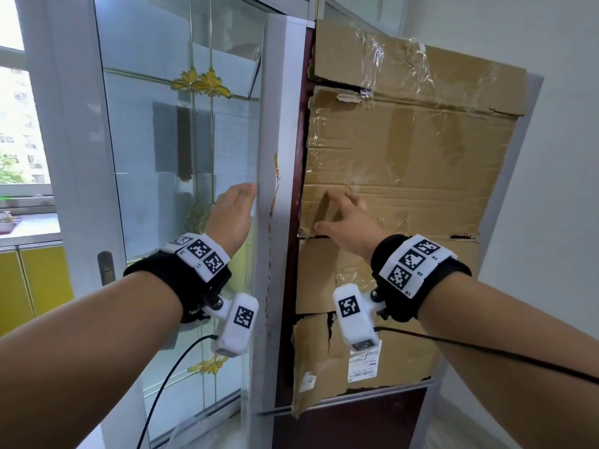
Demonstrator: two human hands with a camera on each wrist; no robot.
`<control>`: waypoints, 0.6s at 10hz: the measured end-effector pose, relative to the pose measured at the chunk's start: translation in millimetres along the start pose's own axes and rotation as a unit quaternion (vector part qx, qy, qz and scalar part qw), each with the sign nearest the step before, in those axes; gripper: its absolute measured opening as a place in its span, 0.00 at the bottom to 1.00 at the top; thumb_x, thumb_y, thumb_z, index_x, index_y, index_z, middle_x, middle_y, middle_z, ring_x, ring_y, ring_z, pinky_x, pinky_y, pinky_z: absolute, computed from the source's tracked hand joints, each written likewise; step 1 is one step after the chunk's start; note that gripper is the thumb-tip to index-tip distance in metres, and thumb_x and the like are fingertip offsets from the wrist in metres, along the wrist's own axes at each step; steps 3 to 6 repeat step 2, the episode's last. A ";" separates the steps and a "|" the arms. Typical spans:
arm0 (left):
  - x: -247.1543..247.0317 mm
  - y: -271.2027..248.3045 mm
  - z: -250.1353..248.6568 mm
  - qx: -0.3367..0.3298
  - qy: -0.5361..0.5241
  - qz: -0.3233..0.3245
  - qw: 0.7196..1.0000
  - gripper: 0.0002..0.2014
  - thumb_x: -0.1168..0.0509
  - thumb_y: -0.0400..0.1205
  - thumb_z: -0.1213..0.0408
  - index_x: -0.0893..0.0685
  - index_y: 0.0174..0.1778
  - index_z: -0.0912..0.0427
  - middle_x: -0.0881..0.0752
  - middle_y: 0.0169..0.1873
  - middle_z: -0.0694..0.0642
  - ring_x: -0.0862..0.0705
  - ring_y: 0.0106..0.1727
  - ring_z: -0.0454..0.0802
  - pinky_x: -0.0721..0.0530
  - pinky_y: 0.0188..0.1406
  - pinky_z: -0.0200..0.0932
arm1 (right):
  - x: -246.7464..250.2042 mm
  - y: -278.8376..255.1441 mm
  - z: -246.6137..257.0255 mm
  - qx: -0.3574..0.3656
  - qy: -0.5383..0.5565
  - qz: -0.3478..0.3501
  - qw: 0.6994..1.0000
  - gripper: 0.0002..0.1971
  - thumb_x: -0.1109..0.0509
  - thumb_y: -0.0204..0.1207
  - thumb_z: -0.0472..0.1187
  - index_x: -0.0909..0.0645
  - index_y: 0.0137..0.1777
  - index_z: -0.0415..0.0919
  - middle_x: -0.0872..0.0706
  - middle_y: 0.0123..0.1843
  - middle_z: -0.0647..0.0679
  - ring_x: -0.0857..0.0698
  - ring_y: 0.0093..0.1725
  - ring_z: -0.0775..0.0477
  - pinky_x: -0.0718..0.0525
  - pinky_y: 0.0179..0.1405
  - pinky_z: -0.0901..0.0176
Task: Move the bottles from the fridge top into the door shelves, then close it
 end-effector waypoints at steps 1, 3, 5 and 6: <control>4.8 -0.5 -11.3 -0.036 0.024 -0.014 0.999 0.30 0.51 0.80 0.39 0.25 0.74 0.49 0.27 0.75 0.54 0.26 0.74 0.52 0.29 0.76 0.61 | 6.4 -1.5 -0.1 0.007 0.014 -0.034 0.999 0.30 0.32 0.77 0.45 0.33 0.80 0.50 0.40 0.82 0.45 0.20 0.64 0.43 0.21 0.54 0.64; 11.3 -1.4 -23.4 -0.059 0.013 -0.031 0.998 0.25 0.50 0.83 0.43 0.24 0.72 0.49 0.29 0.74 0.53 0.26 0.74 0.50 0.29 0.76 0.60 | 19.6 -2.0 0.2 0.025 0.059 -0.123 0.990 0.18 0.34 0.76 0.40 0.22 0.67 0.47 0.21 0.67 0.42 0.16 0.40 0.50 0.23 0.31 0.66; 11.3 -1.4 -23.4 -0.059 0.013 -0.031 0.998 0.25 0.50 0.83 0.43 0.24 0.72 0.49 0.29 0.74 0.53 0.26 0.74 0.50 0.29 0.76 0.60 | 19.6 -2.0 0.2 0.025 0.059 -0.123 0.990 0.18 0.34 0.76 0.40 0.22 0.67 0.47 0.21 0.67 0.42 0.16 0.40 0.50 0.23 0.31 0.66; 11.3 -1.4 -23.4 -0.059 0.013 -0.031 0.998 0.25 0.50 0.83 0.43 0.24 0.72 0.49 0.29 0.74 0.53 0.26 0.74 0.50 0.29 0.76 0.60 | 19.6 -2.0 0.2 0.025 0.059 -0.123 0.990 0.18 0.34 0.76 0.40 0.22 0.67 0.47 0.21 0.67 0.42 0.16 0.40 0.50 0.23 0.31 0.66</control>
Point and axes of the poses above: each hand's wrist, its own y-axis towards the middle knuckle, its own x-axis out of the back of the hand, z = x × y, the point moved 5 cm from there along y, towards the middle knuckle
